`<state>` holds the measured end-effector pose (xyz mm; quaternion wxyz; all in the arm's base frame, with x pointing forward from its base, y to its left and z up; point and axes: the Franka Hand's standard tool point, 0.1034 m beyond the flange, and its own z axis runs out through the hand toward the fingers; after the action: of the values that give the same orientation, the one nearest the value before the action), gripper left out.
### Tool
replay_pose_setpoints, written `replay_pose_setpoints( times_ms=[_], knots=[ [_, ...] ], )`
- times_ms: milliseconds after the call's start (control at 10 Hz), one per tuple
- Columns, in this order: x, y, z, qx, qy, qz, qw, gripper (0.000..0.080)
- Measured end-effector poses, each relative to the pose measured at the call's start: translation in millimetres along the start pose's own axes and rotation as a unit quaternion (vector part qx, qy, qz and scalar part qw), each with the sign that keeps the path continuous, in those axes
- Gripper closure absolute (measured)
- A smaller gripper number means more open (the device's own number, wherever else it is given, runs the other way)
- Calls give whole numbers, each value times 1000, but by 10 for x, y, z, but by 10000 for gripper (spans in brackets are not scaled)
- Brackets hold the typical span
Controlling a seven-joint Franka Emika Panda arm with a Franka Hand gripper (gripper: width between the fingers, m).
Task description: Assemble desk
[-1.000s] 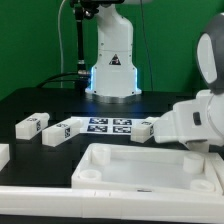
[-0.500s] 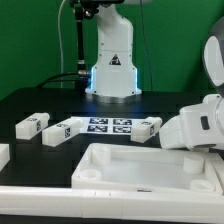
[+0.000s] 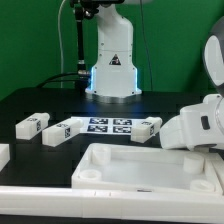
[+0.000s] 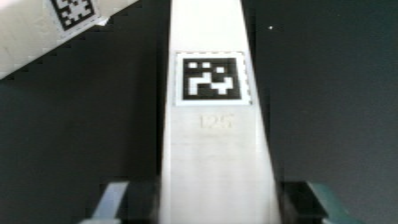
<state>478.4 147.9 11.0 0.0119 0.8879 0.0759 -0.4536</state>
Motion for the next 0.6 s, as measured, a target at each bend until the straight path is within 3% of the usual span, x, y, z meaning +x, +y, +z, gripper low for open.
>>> replay_pose_setpoints(
  times_ms=[300,400,600],
  knots=[
    [-33,34,-86,3,7,2,1000,511],
    [-99,66,-177,4,12,2,1000,511],
    [-381,147,-448,6,28,7,1000,511]
  ],
)
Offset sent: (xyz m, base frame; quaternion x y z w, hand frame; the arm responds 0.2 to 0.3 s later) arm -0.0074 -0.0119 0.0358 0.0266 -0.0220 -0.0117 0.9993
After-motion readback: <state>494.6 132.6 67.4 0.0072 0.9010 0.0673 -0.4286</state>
